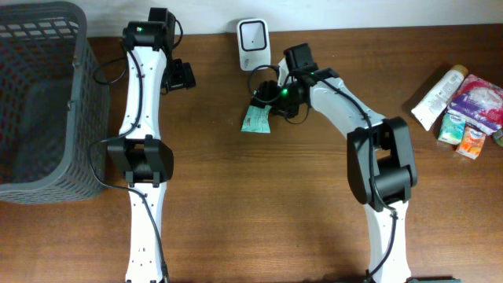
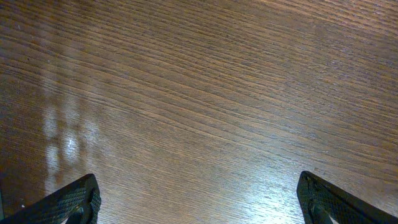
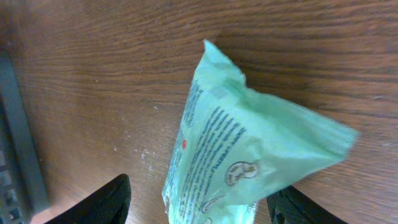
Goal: Scan the item barcode
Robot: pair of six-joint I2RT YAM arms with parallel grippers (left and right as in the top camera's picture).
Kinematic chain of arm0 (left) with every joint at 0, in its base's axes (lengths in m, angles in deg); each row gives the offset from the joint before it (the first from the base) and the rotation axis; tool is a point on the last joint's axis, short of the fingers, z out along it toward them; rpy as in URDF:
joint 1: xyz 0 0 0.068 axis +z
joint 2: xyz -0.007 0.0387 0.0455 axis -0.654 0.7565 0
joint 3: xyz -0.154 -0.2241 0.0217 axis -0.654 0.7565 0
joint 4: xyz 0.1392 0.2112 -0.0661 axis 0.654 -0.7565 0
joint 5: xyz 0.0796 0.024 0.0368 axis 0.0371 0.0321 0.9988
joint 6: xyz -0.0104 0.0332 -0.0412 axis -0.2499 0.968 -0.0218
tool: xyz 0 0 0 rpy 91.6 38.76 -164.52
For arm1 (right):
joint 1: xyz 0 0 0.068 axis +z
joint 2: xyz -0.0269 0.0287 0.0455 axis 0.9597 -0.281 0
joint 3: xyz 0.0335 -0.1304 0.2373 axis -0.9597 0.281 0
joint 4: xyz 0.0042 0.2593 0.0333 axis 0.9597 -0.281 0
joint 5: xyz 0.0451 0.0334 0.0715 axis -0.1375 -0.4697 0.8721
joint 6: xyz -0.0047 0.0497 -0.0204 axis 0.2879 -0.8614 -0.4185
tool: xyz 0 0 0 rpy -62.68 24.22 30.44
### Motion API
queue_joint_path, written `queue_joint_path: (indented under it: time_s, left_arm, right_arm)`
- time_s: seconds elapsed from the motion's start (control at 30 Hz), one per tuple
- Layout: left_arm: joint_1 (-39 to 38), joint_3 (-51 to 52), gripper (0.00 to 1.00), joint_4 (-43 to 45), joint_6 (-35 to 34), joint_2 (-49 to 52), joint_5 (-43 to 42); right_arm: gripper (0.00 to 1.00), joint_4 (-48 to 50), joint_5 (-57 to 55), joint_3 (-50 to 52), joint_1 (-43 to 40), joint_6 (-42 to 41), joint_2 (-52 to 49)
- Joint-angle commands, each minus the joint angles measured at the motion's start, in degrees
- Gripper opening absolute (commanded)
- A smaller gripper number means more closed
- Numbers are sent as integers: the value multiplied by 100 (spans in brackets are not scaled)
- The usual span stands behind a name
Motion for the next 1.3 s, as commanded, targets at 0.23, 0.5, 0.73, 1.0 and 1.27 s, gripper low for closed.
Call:
queue_joint_path:
  time_s: [0.23,0.5,0.73,1.0,1.27]
  left_arm:
    - [0,20,99,7,-59,-195,63]
    - [0,20,99,7,-59,-195,63]
    - [0,20,99,7,-59,-195,63]
    - [0,20,99,7,-59,-195,66]
    - [0,20,99,7,-59,-195,63]
  right_arm:
    - [49,-74,-492,33,170,-33,-142]
    - [26,-1537,-166,-164,168,1720,-149]
    - [49,-3462,-612,-1040,125,2800,-144]
    - [52,-4428,-588,-1228,-2,2732,-129]
    - [47,-3668,-586,-1196,243,2240,-448]
